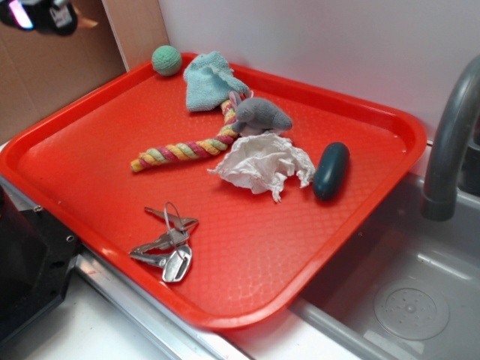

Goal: Grab the shell.

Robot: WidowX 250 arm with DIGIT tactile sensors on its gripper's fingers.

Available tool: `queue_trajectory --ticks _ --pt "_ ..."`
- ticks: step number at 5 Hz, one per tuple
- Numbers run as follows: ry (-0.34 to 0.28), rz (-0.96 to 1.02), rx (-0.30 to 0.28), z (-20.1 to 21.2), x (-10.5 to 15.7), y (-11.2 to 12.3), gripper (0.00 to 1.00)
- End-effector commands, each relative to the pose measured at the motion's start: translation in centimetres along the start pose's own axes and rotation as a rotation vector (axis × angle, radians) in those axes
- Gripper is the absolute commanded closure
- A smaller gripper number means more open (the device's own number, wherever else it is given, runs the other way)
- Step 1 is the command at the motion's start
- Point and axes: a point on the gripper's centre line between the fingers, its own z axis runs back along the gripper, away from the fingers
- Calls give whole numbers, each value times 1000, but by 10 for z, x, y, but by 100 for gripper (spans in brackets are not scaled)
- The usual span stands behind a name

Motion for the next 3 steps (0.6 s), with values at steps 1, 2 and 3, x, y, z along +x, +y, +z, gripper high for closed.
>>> queue_trajectory --ticks 1,2,3 --pt "-67 -139 -23 35 3 -13 100" --pt "-110 -178 -7 52 13 -34 100" --pt "-94 -146 4 45 17 -33 100"
